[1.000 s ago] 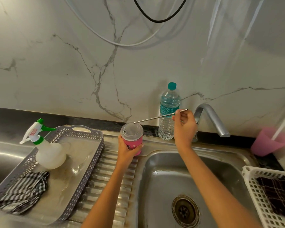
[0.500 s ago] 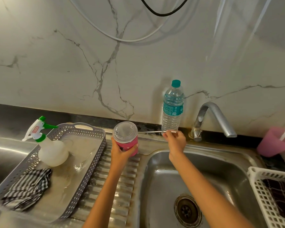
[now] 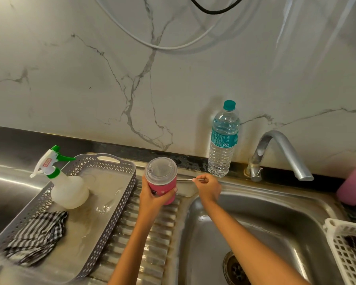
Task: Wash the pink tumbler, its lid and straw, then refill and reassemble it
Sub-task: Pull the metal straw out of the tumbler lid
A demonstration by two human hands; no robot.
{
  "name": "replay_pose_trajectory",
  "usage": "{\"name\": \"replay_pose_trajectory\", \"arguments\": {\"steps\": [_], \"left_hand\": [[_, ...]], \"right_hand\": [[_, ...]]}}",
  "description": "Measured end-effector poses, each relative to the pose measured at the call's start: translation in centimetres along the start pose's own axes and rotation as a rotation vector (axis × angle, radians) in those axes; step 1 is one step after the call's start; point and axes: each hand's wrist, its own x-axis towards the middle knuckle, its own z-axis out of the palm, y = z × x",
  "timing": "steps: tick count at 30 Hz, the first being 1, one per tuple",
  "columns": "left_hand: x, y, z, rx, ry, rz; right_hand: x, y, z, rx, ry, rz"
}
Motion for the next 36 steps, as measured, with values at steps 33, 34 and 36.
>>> {"name": "replay_pose_trajectory", "arguments": {"steps": [33, 34, 36], "left_hand": [[-10.8, 3.0, 5.6, 0.143, -0.439, 0.036], [-11.0, 3.2, 5.6, 0.145, -0.458, 0.034], [-11.3, 3.4, 5.6, 0.145, -0.481, 0.02]], "right_hand": [[-11.6, -6.2, -15.2, -0.23, -0.42, -0.598], [-11.7, -6.1, -15.6, -0.22, -0.44, -0.587], [-11.7, -6.2, -16.1, -0.204, -0.483, -0.573]]}}
